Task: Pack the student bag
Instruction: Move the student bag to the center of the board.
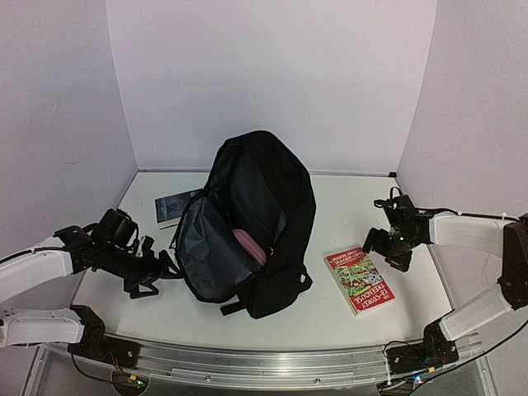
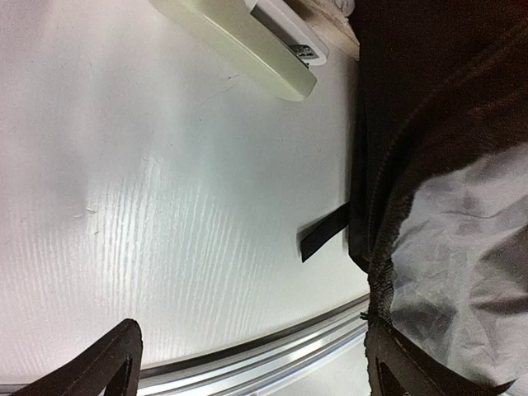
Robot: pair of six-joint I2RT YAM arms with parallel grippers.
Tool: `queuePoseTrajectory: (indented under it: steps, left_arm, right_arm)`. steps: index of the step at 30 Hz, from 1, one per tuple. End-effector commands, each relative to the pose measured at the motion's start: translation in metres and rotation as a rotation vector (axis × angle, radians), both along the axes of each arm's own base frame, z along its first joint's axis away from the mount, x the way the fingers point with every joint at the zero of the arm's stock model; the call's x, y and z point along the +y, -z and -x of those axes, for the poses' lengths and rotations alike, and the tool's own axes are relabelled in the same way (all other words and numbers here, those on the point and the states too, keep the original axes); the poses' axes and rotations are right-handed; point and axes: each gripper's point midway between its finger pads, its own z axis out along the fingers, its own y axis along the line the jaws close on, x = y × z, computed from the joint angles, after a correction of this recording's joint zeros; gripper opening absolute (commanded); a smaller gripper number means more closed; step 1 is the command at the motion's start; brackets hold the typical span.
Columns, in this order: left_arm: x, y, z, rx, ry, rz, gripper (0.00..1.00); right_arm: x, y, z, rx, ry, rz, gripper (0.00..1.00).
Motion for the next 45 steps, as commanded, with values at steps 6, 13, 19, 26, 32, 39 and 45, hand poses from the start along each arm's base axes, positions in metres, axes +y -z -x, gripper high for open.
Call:
queuePoseTrajectory:
  steps: [6, 13, 19, 26, 32, 39, 45]
  left_arm:
    - [-0.047, 0.011, 0.006, -0.001, 0.083, 0.109, 0.9]
    - [-0.051, 0.01, 0.005, -0.021, 0.092, 0.131, 0.9]
    - [-0.058, 0.004, 0.007, -0.046, 0.121, 0.192, 0.89]
    - [-0.065, 0.0, 0.005, -0.068, 0.141, 0.237, 0.88]
    - [-0.08, -0.001, -0.001, -0.079, 0.17, 0.282, 0.87]
    - [-0.101, 0.0, -0.022, -0.133, 0.197, 0.327, 0.82]
    - [-0.123, 0.009, -0.044, -0.158, 0.206, 0.363, 0.78]
  right_arm:
    - [0.015, 0.03, 0.024, 0.104, -0.12, -0.049, 0.9]
    - [0.024, 0.037, 0.036, 0.13, -0.149, -0.072, 0.88]
    - [0.061, 0.038, 0.052, 0.159, -0.232, -0.124, 0.86]
    - [0.11, 0.028, 0.076, 0.143, -0.286, -0.269, 0.85]
    - [0.148, 0.029, 0.092, 0.124, -0.31, -0.282, 0.84]
    - [0.161, -0.003, 0.076, -0.048, -0.242, -0.261, 0.88]
    - [0.16, -0.028, 0.071, -0.118, -0.227, -0.296, 0.89]
